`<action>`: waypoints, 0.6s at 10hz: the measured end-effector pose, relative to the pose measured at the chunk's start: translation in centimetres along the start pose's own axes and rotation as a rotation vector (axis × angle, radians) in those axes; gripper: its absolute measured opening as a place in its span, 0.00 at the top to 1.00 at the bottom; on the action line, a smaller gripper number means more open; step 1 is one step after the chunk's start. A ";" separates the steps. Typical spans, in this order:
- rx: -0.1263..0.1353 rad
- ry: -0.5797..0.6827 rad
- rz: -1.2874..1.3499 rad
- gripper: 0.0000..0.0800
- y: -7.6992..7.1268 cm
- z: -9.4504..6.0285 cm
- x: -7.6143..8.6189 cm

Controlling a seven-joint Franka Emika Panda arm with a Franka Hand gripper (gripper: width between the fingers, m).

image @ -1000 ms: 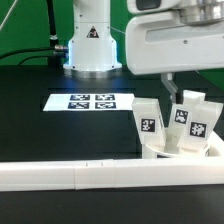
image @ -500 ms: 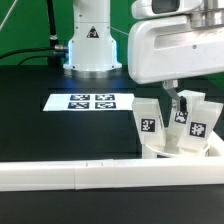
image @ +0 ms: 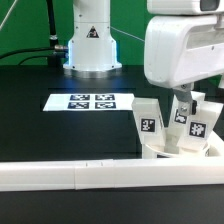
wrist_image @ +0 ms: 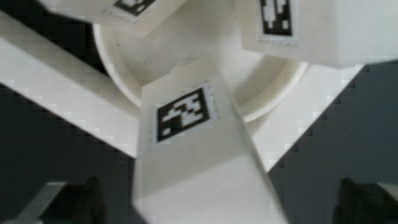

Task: Assemble stool

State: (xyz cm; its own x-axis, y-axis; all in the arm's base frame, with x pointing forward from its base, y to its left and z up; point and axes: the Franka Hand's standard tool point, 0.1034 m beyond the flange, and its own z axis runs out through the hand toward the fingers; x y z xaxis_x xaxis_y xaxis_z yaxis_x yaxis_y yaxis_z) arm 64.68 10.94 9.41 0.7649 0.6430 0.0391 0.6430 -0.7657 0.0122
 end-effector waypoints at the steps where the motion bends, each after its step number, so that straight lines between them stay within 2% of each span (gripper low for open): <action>1: -0.005 -0.005 -0.058 0.19 0.2 0.0 -0.1; 2: -0.014 -0.013 -0.111 0.19 0.2 0.3 -0.2; 3: -0.029 -0.023 -0.132 0.19 -0.5 1.6 0.1; 5: -0.026 -0.024 -0.080 0.19 -0.8 1.9 0.1; 6: -0.026 -0.025 -0.055 0.33 -0.7 2.0 0.1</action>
Offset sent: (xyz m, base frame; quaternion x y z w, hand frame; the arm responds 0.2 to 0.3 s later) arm -0.0004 0.0157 -0.0206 -0.0347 -0.0029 0.0244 0.9991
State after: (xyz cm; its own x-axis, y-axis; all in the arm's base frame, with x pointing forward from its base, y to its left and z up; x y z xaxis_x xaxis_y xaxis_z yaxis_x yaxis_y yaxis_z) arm 64.34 11.59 7.43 0.7295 0.6839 0.0130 0.6830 -0.7293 0.0398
